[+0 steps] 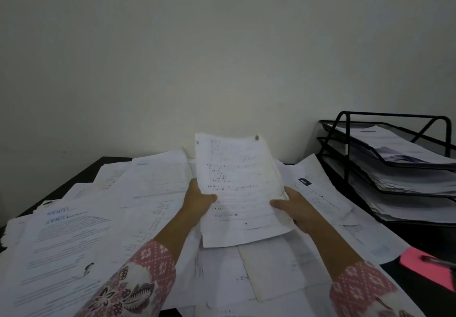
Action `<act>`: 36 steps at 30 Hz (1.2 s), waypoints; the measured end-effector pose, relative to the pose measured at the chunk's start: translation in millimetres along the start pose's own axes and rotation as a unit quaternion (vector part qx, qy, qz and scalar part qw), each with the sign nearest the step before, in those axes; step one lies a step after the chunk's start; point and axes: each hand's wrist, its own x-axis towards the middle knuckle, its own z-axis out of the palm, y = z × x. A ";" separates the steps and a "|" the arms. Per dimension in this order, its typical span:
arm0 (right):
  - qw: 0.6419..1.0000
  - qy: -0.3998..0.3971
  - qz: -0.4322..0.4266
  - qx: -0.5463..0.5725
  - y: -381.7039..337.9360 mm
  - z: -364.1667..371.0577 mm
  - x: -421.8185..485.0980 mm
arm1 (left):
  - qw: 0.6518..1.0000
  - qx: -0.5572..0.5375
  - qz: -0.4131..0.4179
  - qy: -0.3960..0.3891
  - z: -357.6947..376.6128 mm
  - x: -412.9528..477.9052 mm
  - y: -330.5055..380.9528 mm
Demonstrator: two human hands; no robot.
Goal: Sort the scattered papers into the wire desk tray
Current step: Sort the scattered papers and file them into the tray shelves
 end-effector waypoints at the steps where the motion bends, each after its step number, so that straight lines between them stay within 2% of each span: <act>1: 0.999 0.000 -0.025 0.026 -2.3 -3.9 -0.6 | 0.999 -0.018 0.023 0.015 -1.2 -2.3 6.6; 5: 0.993 0.013 -0.105 0.047 -20.4 -11.9 -3.2 | 0.992 -0.057 0.099 0.050 -3.1 -6.8 32.9; 9: 0.977 0.089 -0.178 0.083 -42.9 -8.7 -6.0 | 0.983 -0.100 0.148 0.052 -1.9 -9.9 48.8; 16: 0.951 0.186 -0.226 0.098 -58.4 4.7 -11.8 | 0.967 -0.139 0.196 0.081 3.2 -20.5 54.6; 24: 0.943 0.221 -0.238 0.072 -56.4 9.2 -16.7 | 0.965 -0.127 0.210 0.093 0.1 -25.8 57.8; 28: 0.928 0.275 -0.250 0.014 -55.1 7.0 -16.5 | 0.963 -0.121 0.215 0.109 -2.3 -26.1 61.5; 32: 0.942 0.249 -0.214 0.071 -56.0 6.6 -19.9 | 0.965 -0.113 0.217 0.099 -2.2 -29.9 64.7; 36: 0.947 0.240 -0.210 0.031 -47.8 9.0 -21.4 | 0.966 -0.126 0.199 0.106 -2.0 -33.3 64.6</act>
